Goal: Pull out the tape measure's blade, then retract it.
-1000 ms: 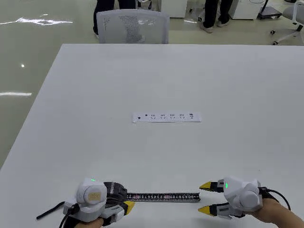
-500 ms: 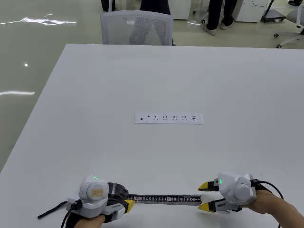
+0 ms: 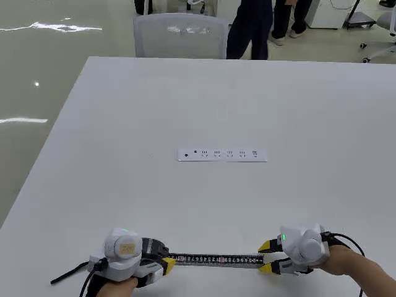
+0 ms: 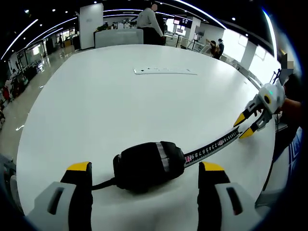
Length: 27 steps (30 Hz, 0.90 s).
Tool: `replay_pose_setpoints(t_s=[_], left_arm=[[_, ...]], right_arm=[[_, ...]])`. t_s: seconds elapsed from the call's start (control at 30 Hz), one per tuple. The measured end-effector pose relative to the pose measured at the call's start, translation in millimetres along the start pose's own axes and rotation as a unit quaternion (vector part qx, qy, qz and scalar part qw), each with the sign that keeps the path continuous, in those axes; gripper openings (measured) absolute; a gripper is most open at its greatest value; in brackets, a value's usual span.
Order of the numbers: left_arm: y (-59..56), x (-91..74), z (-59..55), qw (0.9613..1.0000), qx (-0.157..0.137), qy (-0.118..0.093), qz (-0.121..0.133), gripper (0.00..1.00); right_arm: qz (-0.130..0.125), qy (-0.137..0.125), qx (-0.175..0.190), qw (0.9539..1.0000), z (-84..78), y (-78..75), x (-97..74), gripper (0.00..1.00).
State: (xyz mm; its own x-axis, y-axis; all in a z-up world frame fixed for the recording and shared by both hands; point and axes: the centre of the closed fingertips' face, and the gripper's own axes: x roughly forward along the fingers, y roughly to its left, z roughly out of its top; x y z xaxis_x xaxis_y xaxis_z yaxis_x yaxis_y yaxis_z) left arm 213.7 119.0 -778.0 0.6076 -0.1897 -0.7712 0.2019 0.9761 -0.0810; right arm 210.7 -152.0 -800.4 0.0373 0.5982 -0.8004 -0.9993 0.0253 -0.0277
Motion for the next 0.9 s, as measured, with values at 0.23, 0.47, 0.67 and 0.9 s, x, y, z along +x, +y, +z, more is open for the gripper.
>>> replay_pose_setpoints(t_s=[0.23,0.47,0.67,0.9], left_arm=[[1.4,0.4,2.0,1.0000,-0.003,-0.005,-0.001,0.88],[0.6,4.7,2.5,0.9999,-0.003,-0.010,-0.003,0.88],[-1.5,8.5,3.2,0.9999,-0.003,-0.011,0.000,0.88],[-1.9,7.8,3.8,0.9997,-0.015,-0.014,0.011,0.86]], right_arm=[[0.003,0.007,-0.008,0.9999,-4.1,0.5,3.1,0.16],[0.007,0.004,-0.011,0.9999,-1.5,1.3,4.6,0.16],[0.009,0.005,-0.018,0.9998,-1.2,2.3,4.2,0.14],[0.008,0.008,-0.017,0.9998,-1.5,1.8,4.3,0.14]])
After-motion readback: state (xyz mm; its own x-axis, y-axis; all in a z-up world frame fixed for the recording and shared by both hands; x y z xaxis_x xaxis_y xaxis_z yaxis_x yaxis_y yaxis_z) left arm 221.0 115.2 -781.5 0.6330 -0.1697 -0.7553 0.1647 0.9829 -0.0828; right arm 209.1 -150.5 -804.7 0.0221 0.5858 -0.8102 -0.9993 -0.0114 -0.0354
